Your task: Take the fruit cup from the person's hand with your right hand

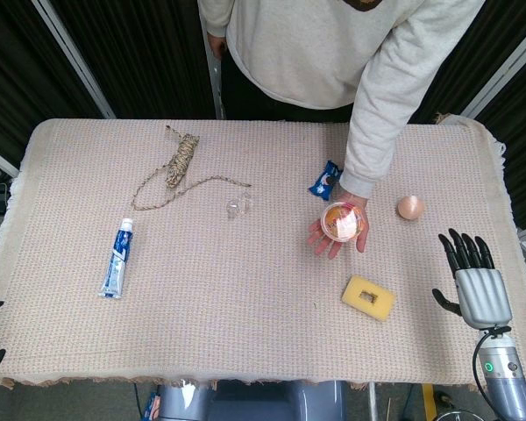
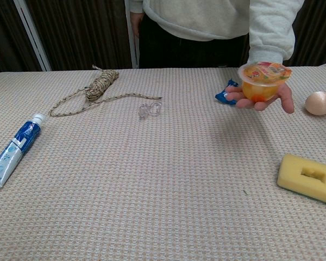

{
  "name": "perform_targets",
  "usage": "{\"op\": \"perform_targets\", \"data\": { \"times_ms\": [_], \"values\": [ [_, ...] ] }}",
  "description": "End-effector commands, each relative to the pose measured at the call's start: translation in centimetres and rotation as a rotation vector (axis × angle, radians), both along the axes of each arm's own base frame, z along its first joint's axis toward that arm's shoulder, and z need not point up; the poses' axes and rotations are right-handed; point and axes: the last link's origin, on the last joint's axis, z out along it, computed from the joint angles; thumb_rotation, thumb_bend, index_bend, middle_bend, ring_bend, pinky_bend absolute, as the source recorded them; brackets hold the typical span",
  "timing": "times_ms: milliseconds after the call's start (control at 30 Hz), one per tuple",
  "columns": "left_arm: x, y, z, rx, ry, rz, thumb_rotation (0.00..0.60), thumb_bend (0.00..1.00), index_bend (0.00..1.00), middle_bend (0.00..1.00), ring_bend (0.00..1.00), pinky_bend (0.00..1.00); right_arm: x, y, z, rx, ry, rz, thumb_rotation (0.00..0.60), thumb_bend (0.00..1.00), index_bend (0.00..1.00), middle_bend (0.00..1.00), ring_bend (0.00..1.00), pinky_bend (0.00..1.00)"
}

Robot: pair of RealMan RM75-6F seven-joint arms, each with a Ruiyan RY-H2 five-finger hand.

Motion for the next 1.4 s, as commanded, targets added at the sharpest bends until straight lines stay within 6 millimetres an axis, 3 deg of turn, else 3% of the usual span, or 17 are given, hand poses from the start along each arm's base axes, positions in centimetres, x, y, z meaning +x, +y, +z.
{"op": "perform_targets", "data": {
  "times_ms": [33,567,833,933,1133,1400],
  "values": [
    [0.0,0.0,0.0,0.0,0.003,-0.001,0.6,0.37,0.17,0.0,0.0,0.0,0.0,0.0,0.1,-0.001,-0.002,-0.002,0.6,0.14,0.01,0.0,0.0,0.0],
    [-0.1,-0.1,0.0,0.002,0.006,-0.006,0.6,0.37,0.17,0.0,0.0,0.0,0.4,0.0,0.3,-0.012,-0.02,0.016,0.6,0.14,0.01,0.0,0.0,0.0],
    [0.0,0.0,0.0,-0.002,0.001,-0.002,0.6,0.37,0.17,0.0,0.0,0.0,2.2,-1.1,1.3,0.009,-0.012,0.063,0.6,0.12,0.01,0.0,0.0,0.0],
    [0.0,0.0,0.0,-0.003,0.003,-0.003,0.6,0.37,0.17,0.0,0.0,0.0,3.9,-2.3,1.5,0.059,-0.049,0.051,0.6,0.11,0.01,0.0,0.0,0.0],
    [0.0,0.1,0.0,-0.003,0.001,-0.001,0.6,0.37,0.18,0.0,0.0,0.0,10.2,-6.5,2.3,0.15,-0.089,0.058,0.6,0.1,0.05,0.0,0.0,0.0],
    [0.0,0.2,0.0,-0.005,-0.002,0.0,0.6,0.37,0.18,0.0,0.0,0.0,15.0,-9.4,0.0,0.281,0.001,0.057,0.6,0.1,0.06,0.0,0.0,0.0]
  ]
}}
